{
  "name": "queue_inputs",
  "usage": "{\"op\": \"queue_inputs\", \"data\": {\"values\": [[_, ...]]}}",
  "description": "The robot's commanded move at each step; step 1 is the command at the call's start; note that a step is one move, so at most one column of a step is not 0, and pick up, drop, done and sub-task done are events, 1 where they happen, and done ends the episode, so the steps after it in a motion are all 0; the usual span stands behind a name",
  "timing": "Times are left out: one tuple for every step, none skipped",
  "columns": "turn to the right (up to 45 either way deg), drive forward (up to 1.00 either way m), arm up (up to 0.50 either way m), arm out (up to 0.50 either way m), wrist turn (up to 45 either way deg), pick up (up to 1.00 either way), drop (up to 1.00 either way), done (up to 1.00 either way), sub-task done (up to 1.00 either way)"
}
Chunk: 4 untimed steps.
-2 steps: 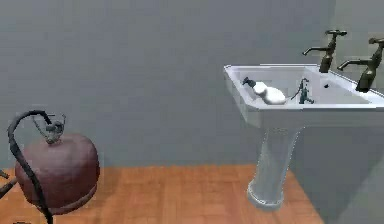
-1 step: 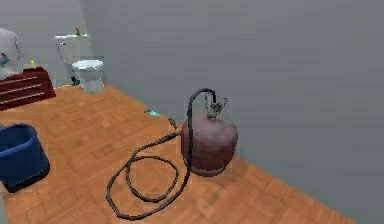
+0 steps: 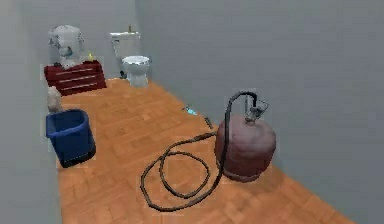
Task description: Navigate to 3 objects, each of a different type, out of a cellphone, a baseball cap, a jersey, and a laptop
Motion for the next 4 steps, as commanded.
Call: {"op": "queue_inputs", "data": {"values": [[0.0,0.35,0.00,0.00,0.0,0.00,0.00,0.00,0.00],[-33.0,0.00,0.00,0.00,0.0,0.00,0.00,0.00,0.00],[0.0,0.30,0.00,0.00,0.0,0.00,0.00,0.00,0.00],[-33.0,0.00,0.00,0.00,0.0,0.00,0.00,0.00,0.00]]}}
